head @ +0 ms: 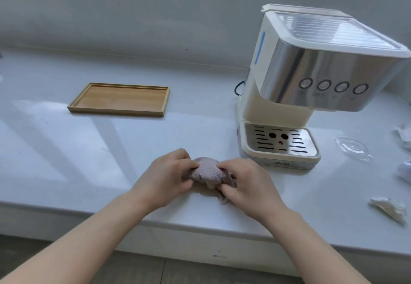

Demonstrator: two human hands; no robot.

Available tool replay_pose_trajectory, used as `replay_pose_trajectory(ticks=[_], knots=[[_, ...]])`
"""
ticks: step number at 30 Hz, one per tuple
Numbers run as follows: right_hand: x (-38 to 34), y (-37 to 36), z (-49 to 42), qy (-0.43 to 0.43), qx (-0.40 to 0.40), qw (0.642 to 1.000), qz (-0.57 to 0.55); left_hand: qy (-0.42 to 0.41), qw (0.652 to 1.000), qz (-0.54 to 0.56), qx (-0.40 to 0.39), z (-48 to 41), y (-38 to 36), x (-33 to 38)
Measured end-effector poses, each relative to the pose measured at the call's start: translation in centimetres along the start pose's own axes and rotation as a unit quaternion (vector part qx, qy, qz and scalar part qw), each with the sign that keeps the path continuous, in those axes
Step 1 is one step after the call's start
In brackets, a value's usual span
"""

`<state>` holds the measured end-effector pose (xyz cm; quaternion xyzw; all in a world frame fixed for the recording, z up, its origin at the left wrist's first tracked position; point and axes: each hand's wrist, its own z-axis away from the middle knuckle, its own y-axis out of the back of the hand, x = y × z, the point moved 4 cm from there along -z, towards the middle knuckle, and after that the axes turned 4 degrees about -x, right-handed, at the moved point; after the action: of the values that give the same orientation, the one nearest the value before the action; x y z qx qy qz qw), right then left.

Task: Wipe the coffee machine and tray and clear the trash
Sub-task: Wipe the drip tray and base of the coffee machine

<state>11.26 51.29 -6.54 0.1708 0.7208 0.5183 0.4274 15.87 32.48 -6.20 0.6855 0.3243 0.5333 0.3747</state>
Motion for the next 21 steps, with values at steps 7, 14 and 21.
replay_pose_trajectory(ticks=[7, 14, 21], knots=[[-5.3, -1.1, -3.5, 0.047, -0.007, 0.999, -0.006, 0.022, 0.997, -0.007, 0.078, 3.8, 4.3, -3.5], [-8.8, -2.9, -5.9, 0.076, -0.019, 0.997, -0.005, 0.053, 0.993, -0.03, 0.104, 6.2, 6.6, -6.4], [-9.9, -5.0, -6.8, 0.087, -0.033, 0.995, 0.017, 0.084, 0.99, -0.034, 0.111, 7.2, 6.0, -8.2]])
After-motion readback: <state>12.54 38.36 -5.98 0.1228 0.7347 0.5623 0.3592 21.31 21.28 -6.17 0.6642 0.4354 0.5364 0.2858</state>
